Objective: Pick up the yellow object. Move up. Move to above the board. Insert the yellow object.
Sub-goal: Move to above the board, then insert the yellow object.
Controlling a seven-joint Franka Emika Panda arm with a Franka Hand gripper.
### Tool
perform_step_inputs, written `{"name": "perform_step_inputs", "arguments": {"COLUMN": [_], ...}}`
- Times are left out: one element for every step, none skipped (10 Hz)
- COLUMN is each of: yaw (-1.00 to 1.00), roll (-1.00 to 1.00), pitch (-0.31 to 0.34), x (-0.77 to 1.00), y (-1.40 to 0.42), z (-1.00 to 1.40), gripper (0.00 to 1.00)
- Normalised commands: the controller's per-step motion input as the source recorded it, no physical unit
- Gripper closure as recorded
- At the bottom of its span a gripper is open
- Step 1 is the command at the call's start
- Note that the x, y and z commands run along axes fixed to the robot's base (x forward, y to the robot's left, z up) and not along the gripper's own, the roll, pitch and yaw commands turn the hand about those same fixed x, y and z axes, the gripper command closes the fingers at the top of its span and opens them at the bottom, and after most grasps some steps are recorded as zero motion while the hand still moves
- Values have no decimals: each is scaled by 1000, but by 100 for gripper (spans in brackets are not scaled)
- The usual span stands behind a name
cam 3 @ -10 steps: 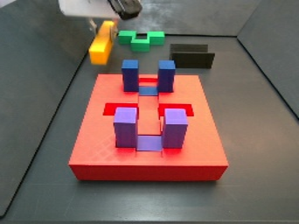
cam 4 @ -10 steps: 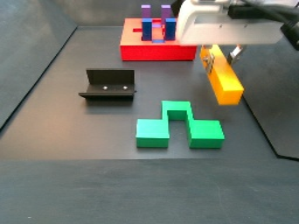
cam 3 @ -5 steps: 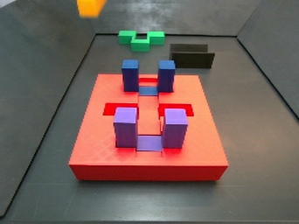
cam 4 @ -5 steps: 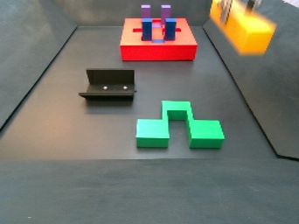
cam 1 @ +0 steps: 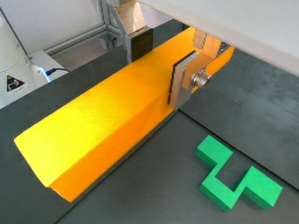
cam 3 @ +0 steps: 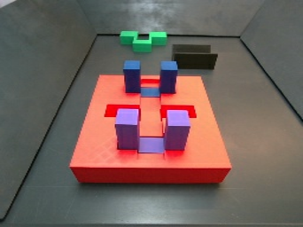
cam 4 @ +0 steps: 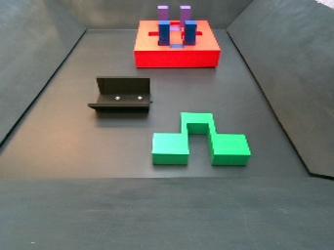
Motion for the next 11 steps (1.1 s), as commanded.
{"name": "perform_step_inputs", "arguments": {"yaw": [-35, 6, -6, 0, 10, 7, 9, 5, 10, 7, 0], "roll": [10, 52, -25, -16, 16, 4, 25, 40, 86, 41, 0], "pitch": [147, 201, 205, 195, 152, 148, 141, 130, 152, 108, 0], "x": [684, 722, 745, 750, 751, 772, 815, 541, 286, 165, -80], "y": [-1400, -1400, -1400, -1400, -1400, -1400, -1400, -891, -380, -191, 0], "z": [193, 188, 201, 208, 207, 211, 223, 148, 67, 55, -26], "gripper": [100, 100, 100, 100, 100, 100, 100, 100, 100, 100, 100]}}
